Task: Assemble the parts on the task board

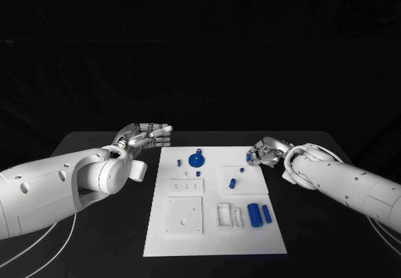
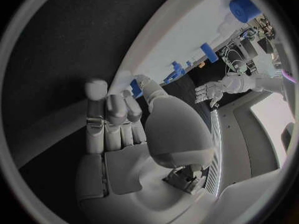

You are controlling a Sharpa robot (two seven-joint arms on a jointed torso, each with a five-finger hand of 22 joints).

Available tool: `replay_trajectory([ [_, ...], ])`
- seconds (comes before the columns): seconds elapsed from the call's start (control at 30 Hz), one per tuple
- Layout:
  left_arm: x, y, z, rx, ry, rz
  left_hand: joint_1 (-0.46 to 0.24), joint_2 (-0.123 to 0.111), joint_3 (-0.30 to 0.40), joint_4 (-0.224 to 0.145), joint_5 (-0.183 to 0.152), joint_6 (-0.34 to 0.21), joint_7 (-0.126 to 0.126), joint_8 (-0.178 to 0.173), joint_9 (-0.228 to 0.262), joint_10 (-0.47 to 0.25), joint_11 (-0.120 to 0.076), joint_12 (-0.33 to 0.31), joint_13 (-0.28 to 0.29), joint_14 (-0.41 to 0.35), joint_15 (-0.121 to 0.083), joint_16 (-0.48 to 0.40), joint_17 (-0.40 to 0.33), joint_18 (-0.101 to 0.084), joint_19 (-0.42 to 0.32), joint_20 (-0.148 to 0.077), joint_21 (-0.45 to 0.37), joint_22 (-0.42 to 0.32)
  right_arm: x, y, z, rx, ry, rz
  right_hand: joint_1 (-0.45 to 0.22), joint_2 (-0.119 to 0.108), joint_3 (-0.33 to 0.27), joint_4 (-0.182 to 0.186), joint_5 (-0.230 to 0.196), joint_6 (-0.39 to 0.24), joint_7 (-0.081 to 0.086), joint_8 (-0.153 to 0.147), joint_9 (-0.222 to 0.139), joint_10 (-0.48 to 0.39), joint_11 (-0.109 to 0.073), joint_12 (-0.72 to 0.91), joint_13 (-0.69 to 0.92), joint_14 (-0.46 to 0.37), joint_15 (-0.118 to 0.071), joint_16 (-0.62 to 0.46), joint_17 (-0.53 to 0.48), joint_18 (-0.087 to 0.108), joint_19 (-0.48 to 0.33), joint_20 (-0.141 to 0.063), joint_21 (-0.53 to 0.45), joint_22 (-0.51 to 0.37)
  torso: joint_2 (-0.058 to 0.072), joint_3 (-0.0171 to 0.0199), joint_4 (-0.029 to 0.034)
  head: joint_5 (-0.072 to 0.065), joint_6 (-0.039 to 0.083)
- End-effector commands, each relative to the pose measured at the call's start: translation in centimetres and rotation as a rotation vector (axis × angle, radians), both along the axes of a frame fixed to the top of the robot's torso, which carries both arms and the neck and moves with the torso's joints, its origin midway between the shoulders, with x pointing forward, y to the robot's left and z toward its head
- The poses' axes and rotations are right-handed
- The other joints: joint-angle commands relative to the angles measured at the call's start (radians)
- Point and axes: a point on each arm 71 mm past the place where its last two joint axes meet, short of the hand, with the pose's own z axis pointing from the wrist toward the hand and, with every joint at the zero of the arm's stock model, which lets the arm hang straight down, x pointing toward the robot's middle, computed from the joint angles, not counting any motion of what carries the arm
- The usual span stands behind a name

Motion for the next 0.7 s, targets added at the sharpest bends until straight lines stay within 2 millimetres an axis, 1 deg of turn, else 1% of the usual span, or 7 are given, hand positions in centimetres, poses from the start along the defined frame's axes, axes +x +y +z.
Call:
replay_trajectory([
  [0.03,-0.04,-0.29,0.19,-0.011,0.001,-0.019,-0.002,0.009,0.003,-0.004,0.003,-0.007,0.000,0.001,-0.001,-0.006,-0.001,0.005,0.001,-0.002,-0.001,-0.002,0.001,0.001,0.001,0.006,0.003,-0.001,-0.06,0.35,-0.25,-0.008,0.001,0.016,-0.009,-0.001,0.006,0.000,-0.005,0.009,0.001,-0.002,0.000,0.005,-0.002,0.007,0.002,-0.002,0.000,0.005,0.001,0.009,0.044,0.005,0.007,0.055,0.000,0.0006,0.0000,-0.001,0.000],
  [0.17,-0.05,-0.31,0.19,-0.011,0.003,-0.021,-0.002,0.008,0.004,-0.003,0.003,-0.010,0.000,0.001,-0.002,-0.009,-0.001,0.005,0.001,-0.002,-0.001,-0.002,0.001,0.001,0.001,0.006,0.003,-0.001,-0.06,0.38,-0.27,-0.008,0.002,0.017,-0.010,0.000,0.009,0.000,-0.004,0.018,-0.001,-0.002,0.000,0.006,-0.003,0.008,0.002,-0.001,0.000,0.005,0.002,0.008,0.044,0.005,0.007,0.055,0.000,0.0003,0.0005,-0.001,-0.001],
  [0.27,-0.06,-0.30,0.18,-0.010,0.004,-0.021,-0.002,0.008,0.004,-0.003,0.003,-0.010,0.000,0.001,-0.002,-0.009,-0.001,0.005,0.001,-0.002,-0.001,-0.002,0.001,0.001,0.001,0.006,0.003,-0.001,-0.06,0.38,-0.29,-0.008,0.003,0.016,-0.010,0.003,0.014,-0.001,-0.005,0.027,-0.003,-0.002,0.000,0.005,-0.005,0.007,0.002,-0.002,-0.002,0.005,0.002,0.008,0.044,0.004,0.008,0.055,0.000,0.0003,-0.0005,0.001,-0.002],
  [0.53,-0.10,-0.40,0.14,-0.010,0.012,-0.021,-0.006,0.012,0.003,0.001,0.004,-0.019,0.001,0.000,-0.002,-0.011,0.000,0.005,0.001,0.001,-0.001,-0.002,0.001,0.001,0.001,0.006,0.004,-0.001,-0.07,0.23,-0.37,-0.010,0.007,0.013,-0.017,0.007,0.043,-0.008,-0.021,0.052,-0.010,-0.002,0.000,0.003,-0.009,0.004,0.001,-0.002,-0.005,0.001,0.000,0.003,0.043,0.000,0.002,0.054,-0.001,0.0002,-0.0008,-0.001,-0.002],
  [0.63,-0.10,-0.39,0.14,-0.010,0.011,-0.020,-0.005,0.013,0.003,0.001,0.002,-0.015,0.001,0.000,-0.002,-0.010,-0.001,0.005,0.001,0.003,-0.001,-0.001,0.001,0.001,0.002,0.006,0.005,-0.001,-0.07,0.24,-0.37,-0.010,0.004,0.013,-0.015,0.012,0.060,-0.013,-0.050,0.081,-0.018,-0.002,0.002,0.004,-0.013,0.005,0.002,-0.002,-0.008,0.002,0.001,0.001,0.043,-0.002,0.003,0.055,0.000,0.0002,-0.0014,-0.002,-0.002],
  [0.7,-0.11,-0.38,0.14,-0.010,0.011,-0.019,-0.004,0.015,0.003,0.000,0.003,-0.012,0.001,0.001,-0.002,-0.009,-0.001,0.005,0.001,0.006,-0.002,0.000,0.001,0.001,0.002,0.005,0.005,-0.001,-0.07,0.26,-0.35,-0.009,0.002,0.013,-0.017,0.014,0.073,-0.015,-0.061,0.094,-0.022,-0.002,0.002,0.006,-0.015,0.005,0.003,-0.002,-0.010,0.002,0.001,-0.001,0.043,-0.004,0.005,0.055,0.000,0.0005,-0.0010,-0.003,-0.003],
])
